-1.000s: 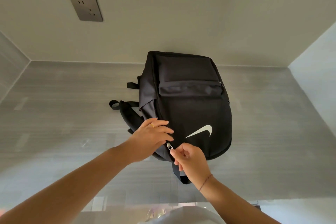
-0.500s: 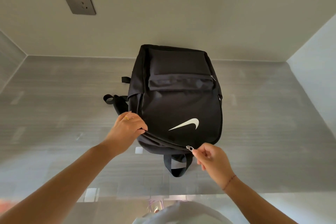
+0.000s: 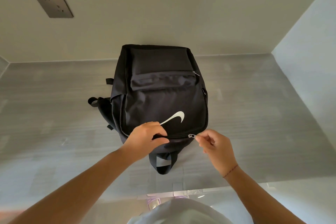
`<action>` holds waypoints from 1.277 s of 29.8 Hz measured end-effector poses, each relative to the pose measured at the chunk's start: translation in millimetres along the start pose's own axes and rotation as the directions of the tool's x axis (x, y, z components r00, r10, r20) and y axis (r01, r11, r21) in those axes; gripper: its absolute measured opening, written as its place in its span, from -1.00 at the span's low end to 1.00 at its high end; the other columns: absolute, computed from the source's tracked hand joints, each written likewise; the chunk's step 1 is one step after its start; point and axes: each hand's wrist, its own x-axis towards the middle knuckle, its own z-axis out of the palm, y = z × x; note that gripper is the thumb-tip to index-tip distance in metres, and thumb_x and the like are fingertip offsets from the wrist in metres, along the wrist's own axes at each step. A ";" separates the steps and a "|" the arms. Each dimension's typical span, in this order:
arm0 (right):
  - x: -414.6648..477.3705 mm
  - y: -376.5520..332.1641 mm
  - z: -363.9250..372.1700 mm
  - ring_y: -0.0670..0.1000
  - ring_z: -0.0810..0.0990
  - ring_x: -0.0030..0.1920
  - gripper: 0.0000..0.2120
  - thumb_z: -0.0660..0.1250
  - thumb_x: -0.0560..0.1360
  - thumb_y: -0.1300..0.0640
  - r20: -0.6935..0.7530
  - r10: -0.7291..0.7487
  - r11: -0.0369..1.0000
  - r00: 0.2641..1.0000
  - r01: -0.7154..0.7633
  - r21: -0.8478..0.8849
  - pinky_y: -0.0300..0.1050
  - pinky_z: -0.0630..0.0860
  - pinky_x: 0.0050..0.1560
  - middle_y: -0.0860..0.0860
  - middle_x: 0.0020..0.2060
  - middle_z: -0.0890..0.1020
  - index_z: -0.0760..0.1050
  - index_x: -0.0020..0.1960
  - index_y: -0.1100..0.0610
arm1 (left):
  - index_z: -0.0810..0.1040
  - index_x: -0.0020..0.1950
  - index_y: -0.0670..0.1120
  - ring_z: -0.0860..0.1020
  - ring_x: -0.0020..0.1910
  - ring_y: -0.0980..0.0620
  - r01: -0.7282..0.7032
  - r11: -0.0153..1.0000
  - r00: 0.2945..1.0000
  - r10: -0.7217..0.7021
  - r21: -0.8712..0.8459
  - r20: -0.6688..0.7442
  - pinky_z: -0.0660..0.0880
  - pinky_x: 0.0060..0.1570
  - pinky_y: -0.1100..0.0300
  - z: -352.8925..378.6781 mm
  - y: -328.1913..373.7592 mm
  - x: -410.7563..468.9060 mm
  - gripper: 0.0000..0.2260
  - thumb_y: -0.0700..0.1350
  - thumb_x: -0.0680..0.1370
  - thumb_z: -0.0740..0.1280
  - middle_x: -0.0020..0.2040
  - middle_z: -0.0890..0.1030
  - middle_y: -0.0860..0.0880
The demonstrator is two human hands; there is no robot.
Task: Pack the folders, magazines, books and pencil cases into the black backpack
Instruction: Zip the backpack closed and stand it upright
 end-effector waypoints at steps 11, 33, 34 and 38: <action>20.3 9.0 -36.1 -0.13 0.54 -0.39 -0.81 0.35 0.46 0.24 -0.043 -0.046 0.999 0.998 0.047 0.019 -0.40 0.43 -0.34 -0.03 -0.46 0.57 0.52 -0.30 0.05 | 0.52 0.13 -0.03 0.50 -0.03 0.09 0.094 0.990 0.996 -0.094 0.108 0.001 0.43 -0.09 0.25 43.5 80.3 59.2 -0.73 0.08 0.50 0.33 -0.01 0.54 0.05; 163.2 34.5 -43.7 0.03 0.56 -0.30 -0.89 0.41 0.42 0.13 -0.183 0.022 0.993 0.983 -0.042 -0.106 -0.15 0.46 -0.20 -0.02 -0.37 0.57 0.57 -0.20 0.18 | 0.53 0.01 -0.05 0.50 -0.14 0.12 0.160 0.987 0.984 -0.162 0.034 0.078 0.49 -0.10 0.25 50.0 76.4 63.9 -0.86 -0.02 0.52 0.34 -0.08 0.54 0.07; 164.5 35.2 -42.4 0.04 0.57 -0.30 -0.88 0.42 0.42 0.13 -0.177 0.029 0.994 0.984 -0.047 -0.100 -0.13 0.49 -0.19 0.01 -0.35 0.59 0.58 -0.19 0.18 | 0.50 0.05 -0.06 0.51 -0.08 0.07 0.159 0.985 0.983 -0.164 0.061 0.085 0.49 -0.07 0.20 54.2 78.5 68.2 -0.83 -0.02 0.52 0.34 -0.02 0.55 0.04; 159.0 39.9 -42.5 0.04 0.58 -0.32 -0.92 0.42 0.41 0.14 -0.108 0.024 0.994 0.994 -0.035 -0.104 -0.08 0.54 -0.17 0.02 -0.36 0.61 0.59 -0.21 0.15 | 0.39 0.20 -0.12 0.48 0.10 -0.09 0.211 0.961 0.969 -0.230 0.179 0.092 0.47 0.03 0.03 73.7 91.4 97.4 -0.65 0.01 0.51 0.33 0.13 0.48 -0.08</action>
